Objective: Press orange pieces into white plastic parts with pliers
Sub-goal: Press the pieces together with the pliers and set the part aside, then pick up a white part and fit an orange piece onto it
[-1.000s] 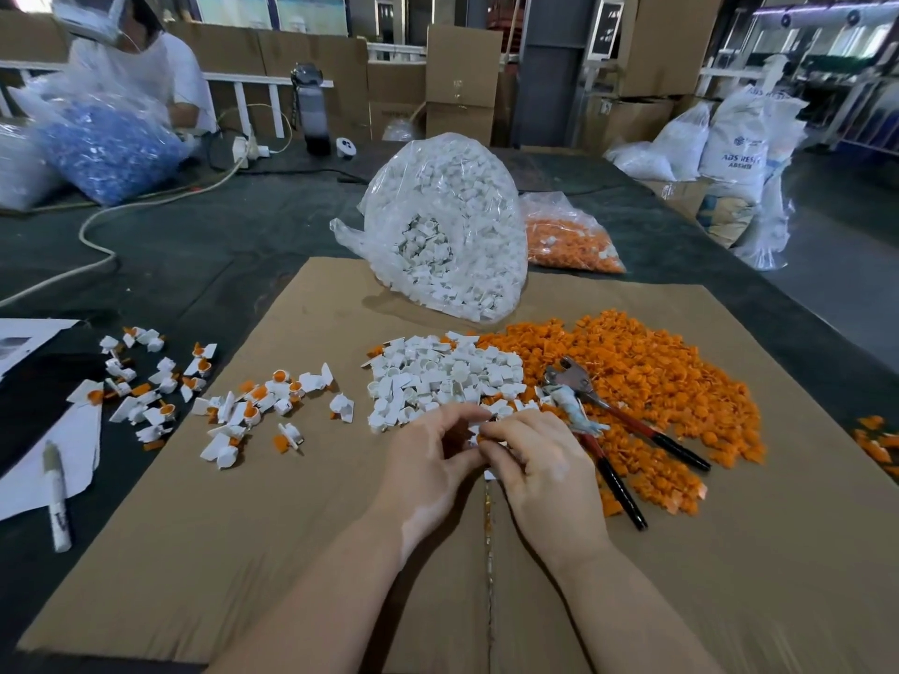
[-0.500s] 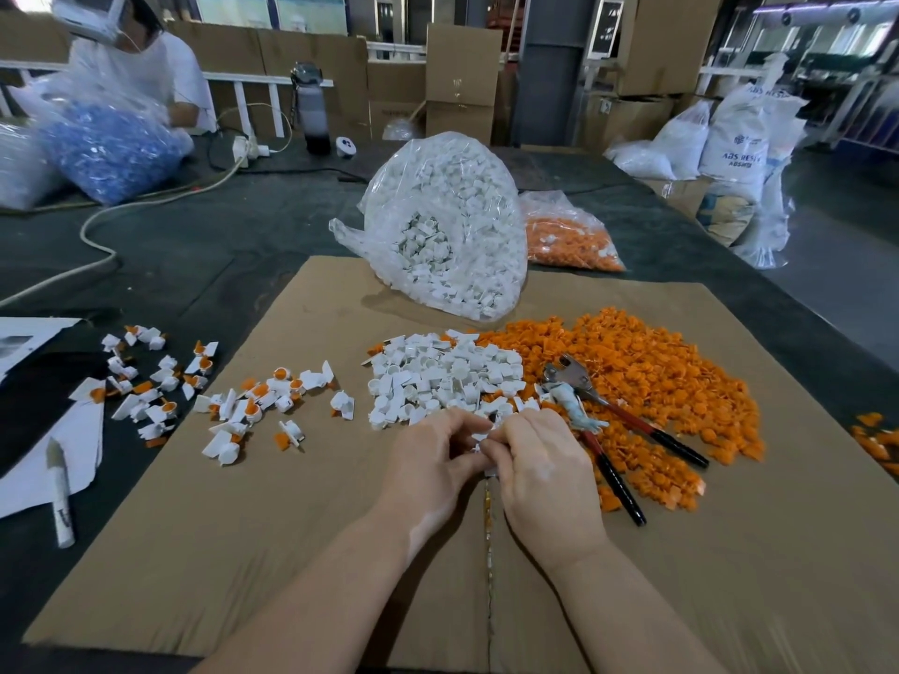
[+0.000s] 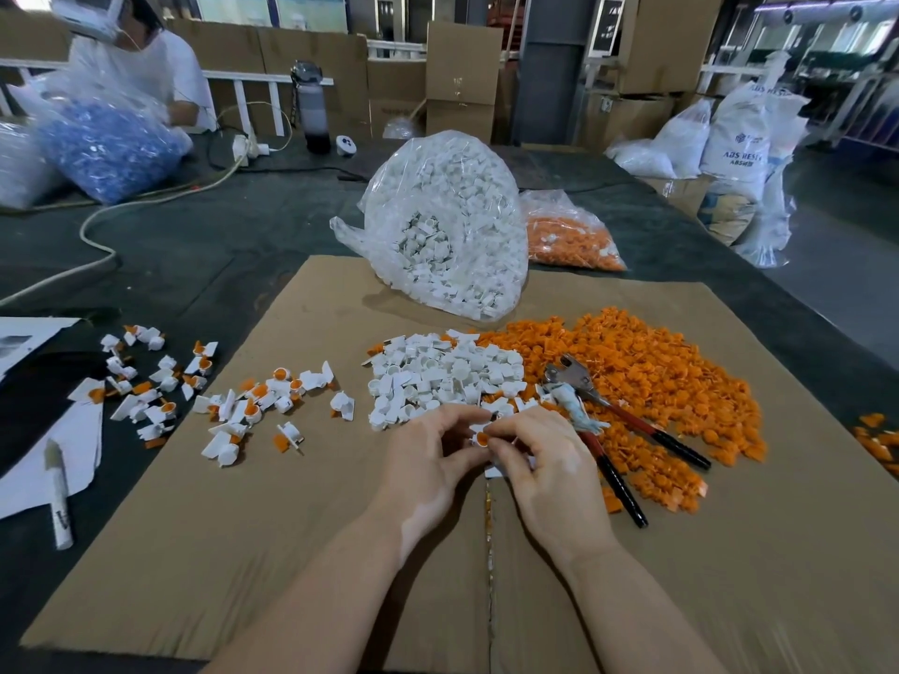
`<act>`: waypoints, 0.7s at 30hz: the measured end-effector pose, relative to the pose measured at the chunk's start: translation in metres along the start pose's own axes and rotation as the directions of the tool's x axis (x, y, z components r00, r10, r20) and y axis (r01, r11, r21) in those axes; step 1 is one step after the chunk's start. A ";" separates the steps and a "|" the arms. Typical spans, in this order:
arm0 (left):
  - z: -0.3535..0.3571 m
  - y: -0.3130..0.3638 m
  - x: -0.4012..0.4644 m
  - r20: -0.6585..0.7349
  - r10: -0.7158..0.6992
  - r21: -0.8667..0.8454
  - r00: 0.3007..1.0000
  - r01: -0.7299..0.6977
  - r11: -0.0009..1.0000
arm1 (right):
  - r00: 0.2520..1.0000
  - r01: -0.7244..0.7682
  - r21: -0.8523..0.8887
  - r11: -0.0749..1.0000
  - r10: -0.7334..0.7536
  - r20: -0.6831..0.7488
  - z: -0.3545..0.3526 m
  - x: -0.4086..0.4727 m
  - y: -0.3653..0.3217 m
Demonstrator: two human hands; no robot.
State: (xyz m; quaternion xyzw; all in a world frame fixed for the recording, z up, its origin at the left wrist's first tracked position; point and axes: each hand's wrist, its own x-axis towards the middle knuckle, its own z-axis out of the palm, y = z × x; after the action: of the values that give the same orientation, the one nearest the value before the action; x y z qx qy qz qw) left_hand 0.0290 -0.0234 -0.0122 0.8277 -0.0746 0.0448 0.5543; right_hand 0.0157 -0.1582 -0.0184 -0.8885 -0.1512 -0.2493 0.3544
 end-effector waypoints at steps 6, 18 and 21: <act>0.003 -0.003 0.001 0.019 0.008 0.018 1.000 -0.009 1.000 | 0.999 -0.009 -0.010 1.000 0.009 0.038 0.001 0.000 -0.002; -0.015 -0.010 -0.001 -0.484 -0.132 -0.105 0.865 0.093 0.990 | 0.971 -0.126 -0.041 0.991 0.115 -0.209 0.001 -0.001 0.003; -0.025 -0.015 0.003 -0.531 -0.214 -0.091 0.820 0.195 0.976 | 0.958 -0.171 -0.085 0.982 0.145 -0.247 0.003 -0.001 0.003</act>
State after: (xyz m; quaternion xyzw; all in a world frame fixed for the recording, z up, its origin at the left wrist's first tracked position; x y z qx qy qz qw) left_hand 0.0345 0.0052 -0.0162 0.7759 0.1721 0.2139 0.5680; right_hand 0.0172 -0.1587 -0.0227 -0.8785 -0.0224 -0.3333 0.3415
